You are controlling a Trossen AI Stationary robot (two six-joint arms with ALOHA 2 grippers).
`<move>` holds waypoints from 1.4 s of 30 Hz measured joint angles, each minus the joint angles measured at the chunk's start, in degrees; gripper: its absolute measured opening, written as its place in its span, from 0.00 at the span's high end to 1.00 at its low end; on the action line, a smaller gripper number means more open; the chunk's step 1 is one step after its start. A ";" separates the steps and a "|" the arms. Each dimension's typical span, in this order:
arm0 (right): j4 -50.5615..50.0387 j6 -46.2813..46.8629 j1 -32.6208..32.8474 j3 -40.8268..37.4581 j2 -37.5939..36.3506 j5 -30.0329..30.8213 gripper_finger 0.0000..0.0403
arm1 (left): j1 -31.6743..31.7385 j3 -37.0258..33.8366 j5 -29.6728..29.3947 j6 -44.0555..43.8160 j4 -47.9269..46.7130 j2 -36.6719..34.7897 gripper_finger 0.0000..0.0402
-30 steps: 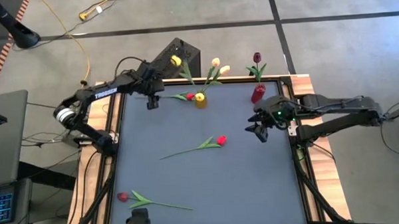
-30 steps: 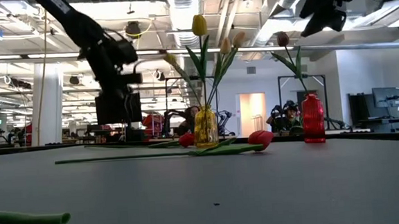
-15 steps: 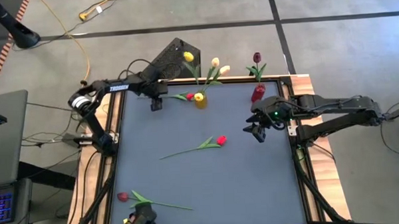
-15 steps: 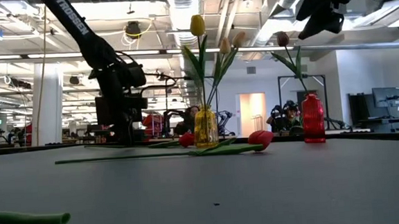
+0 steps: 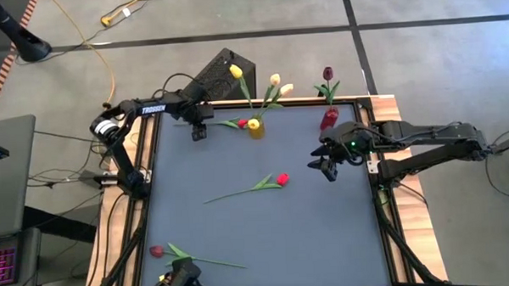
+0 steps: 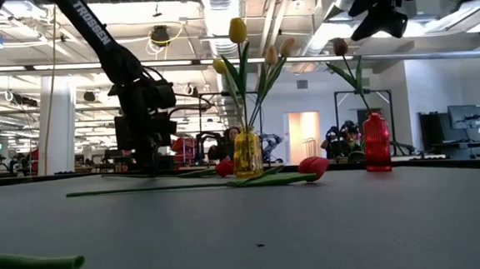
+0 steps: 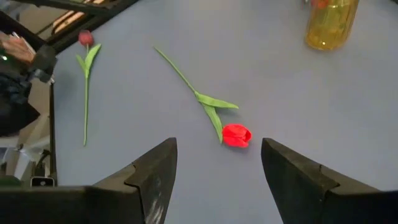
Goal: Sort flowers into vase by color
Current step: Put the top red flower into the red vase
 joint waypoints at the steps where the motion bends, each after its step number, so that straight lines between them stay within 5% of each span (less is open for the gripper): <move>1: 0.21 -0.01 0.00 0.00 0.00 -0.01 0.35 | -0.04 0.40 -0.04 0.02 -1.11 0.44 0.50; 10: 1.65 1.41 2.35 0.00 0.01 -0.01 0.35 | -0.15 6.31 -0.05 -3.69 -8.75 6.93 0.67; 22: 3.67 3.93 6.36 -0.02 0.01 0.52 0.35 | -0.26 6.55 2.01 -9.07 -9.82 5.23 0.98; 42: 6.79 1.22 4.99 -0.02 0.01 0.87 0.35 | 4.49 6.44 4.59 -32.26 -1.94 -13.93 1.00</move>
